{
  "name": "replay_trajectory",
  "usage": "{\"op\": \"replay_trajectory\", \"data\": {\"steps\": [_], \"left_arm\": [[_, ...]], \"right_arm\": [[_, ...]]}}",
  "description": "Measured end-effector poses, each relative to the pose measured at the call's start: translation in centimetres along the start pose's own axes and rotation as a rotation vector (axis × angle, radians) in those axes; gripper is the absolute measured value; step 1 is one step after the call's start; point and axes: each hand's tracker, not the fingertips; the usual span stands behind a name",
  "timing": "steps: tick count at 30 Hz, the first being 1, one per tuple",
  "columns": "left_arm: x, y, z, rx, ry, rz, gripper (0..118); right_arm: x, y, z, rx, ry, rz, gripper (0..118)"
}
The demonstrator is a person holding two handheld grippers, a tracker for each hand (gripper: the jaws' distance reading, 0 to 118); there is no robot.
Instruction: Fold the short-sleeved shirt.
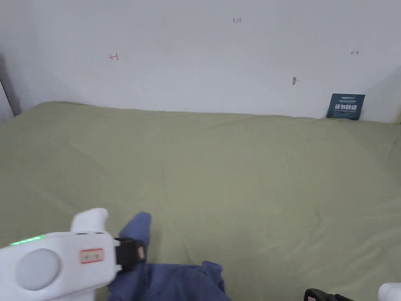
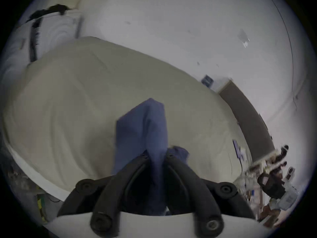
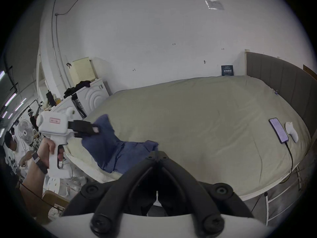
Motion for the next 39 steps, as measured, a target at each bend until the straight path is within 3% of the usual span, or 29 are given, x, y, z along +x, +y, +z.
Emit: {"op": "replay_trajectory", "data": {"steps": [3,7,12,13,15,18,23,26,29,30,33,36,39], "left_arm": [[2.6,-1.3,-5.1,-0.138,-0.091,0.042,12],[4.7,-3.0,-9.2,-0.27,-0.227,0.113,33],[3.9,-1.6,-6.6,-0.176,-0.294,0.113,33],[2.9,-1.2,-5.3,-0.119,-0.354,0.116,31],[1.2,-0.6,-3.8,-0.041,-0.426,0.129,2],[-1.4,-0.7,-4.3,-0.031,-0.343,0.12,1],[-1.9,-4.2,-8.4,-0.123,-0.394,0.172,1],[0.0,-7.1,-11.5,-0.218,-0.423,0.119,1],[2.3,-10.5,-13.3,-0.308,-0.319,0.094,1],[3.0,-11.3,-13.7,-0.293,-0.355,0.11,1],[5.3,-12.8,-13.7,-0.283,-0.401,0.165,1],[7.5,-12.2,-12.4,-0.274,-0.421,0.066,1],[6.2,-9.0,-9.4,-0.198,-0.455,0.102,1]], "right_arm": [[0.6,0.1,0.6,-0.004,-0.041,-0.008,1],[1.7,0.2,1.3,0.014,-0.064,-0.039,2],[2.2,0.5,1.9,0.032,-0.078,-0.038,2],[2.3,0.6,1.9,0.034,-0.074,-0.042,2],[2.3,0.6,1.8,0.039,-0.065,-0.046,2],[2.0,0.5,1.4,0.037,-0.05,-0.037,2],[1.5,0.0,1.5,0.042,-0.016,-0.042,2],[1.5,0.0,1.6,0.041,-0.018,-0.038,2],[1.4,0.5,0.9,-0.027,-0.102,-0.001,2],[1.5,0.6,0.6,-0.032,-0.112,0.002,2],[1.7,0.6,-0.2,-0.03,-0.1,-0.018,2],[1.4,0.6,-1.0,-0.031,-0.092,-0.015,2],[1.3,0.8,-2.1,-0.055,-0.089,0.017,2]]}}
